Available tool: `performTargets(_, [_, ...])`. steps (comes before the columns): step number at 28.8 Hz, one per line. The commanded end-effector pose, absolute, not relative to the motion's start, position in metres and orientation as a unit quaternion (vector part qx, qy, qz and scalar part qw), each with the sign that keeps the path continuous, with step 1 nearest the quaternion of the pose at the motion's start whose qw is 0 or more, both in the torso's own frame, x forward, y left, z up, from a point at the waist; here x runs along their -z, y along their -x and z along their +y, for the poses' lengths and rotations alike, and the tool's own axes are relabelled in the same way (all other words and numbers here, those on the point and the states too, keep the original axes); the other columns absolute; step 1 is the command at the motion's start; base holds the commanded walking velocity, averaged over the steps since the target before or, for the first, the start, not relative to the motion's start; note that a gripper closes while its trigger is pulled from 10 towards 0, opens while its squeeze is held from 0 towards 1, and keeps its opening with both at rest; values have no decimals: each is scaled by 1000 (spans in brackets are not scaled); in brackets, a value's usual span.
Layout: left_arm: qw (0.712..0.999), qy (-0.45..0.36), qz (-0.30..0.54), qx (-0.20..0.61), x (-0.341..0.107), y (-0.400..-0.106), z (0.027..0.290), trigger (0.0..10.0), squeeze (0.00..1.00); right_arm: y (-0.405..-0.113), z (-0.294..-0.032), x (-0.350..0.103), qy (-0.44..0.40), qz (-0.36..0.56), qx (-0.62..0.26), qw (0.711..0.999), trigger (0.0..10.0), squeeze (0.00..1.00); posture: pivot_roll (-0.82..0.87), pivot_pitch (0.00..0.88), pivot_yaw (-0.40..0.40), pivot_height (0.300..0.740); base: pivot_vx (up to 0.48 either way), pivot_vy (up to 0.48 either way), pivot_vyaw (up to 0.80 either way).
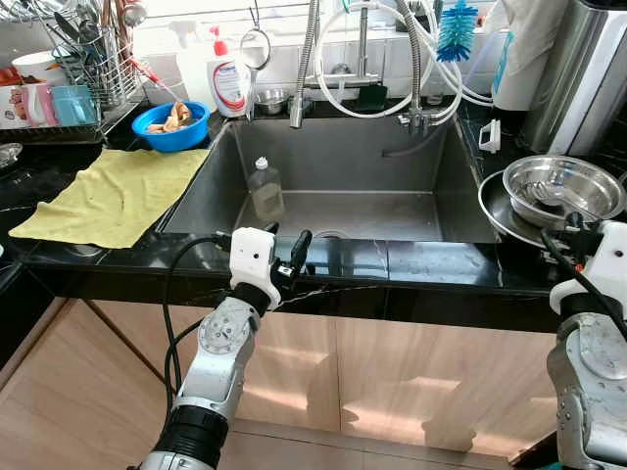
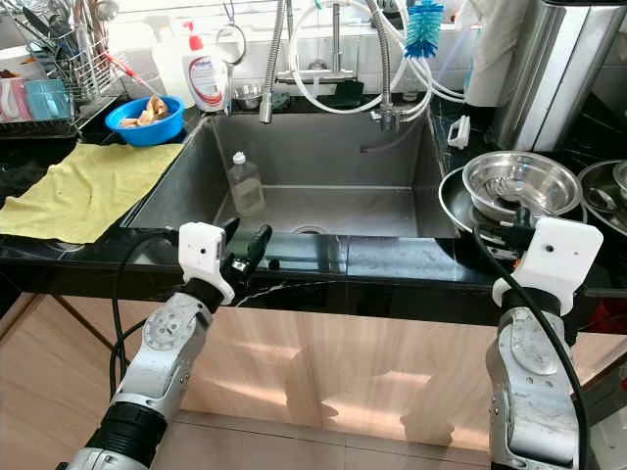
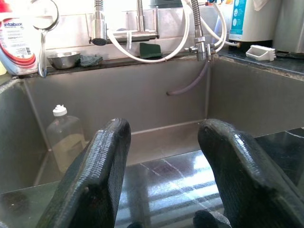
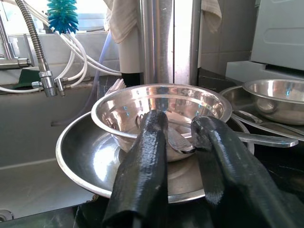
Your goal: Kitchen organization
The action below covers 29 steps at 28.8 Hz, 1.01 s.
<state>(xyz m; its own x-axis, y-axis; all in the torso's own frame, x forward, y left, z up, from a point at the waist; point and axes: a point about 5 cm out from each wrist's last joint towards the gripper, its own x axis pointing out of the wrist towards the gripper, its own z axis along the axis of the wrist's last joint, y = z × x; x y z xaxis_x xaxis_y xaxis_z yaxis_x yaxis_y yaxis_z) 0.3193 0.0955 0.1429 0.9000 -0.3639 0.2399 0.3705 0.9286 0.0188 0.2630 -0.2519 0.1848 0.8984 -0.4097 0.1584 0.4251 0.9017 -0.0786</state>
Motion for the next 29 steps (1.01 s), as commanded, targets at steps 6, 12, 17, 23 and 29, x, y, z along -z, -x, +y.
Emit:
performTargets(6, [975, 7, -122, 184, -145, -320, 100, 10000, 0, -267, -249, -190, 47, -79, 210, 974, 0, 0, -154, 0, 93, 740, 0, 0, 0])
performTargets(12, [975, 7, -124, 183, -146, -320, 100, 10000, 0, -271, -248, -198, 10, -94, 213, 972, 0, 0, -154, 0, 94, 740, 0, 0, 0])
performTargets(17, [975, 8, -124, 182, -146, -320, 100, 10000, 0, -273, -244, -206, -7, -112, 202, 973, 0, 0, -153, 0, 94, 740, 0, 0, 0])
performTargets(23, [975, 8, -124, 182, -146, -320, 99, 10000, 0, -275, -242, -219, -10, -132, 194, 972, 0, 0, -154, 0, 92, 740, 0, 0, 0])
performTargets(29, [976, 9, -124, 181, -146, -321, 99, 10000, 0, -276, -239, -230, -23, -154, 187, 970, 2784, 0, -155, 0, 91, 740, 0, 0, 0])
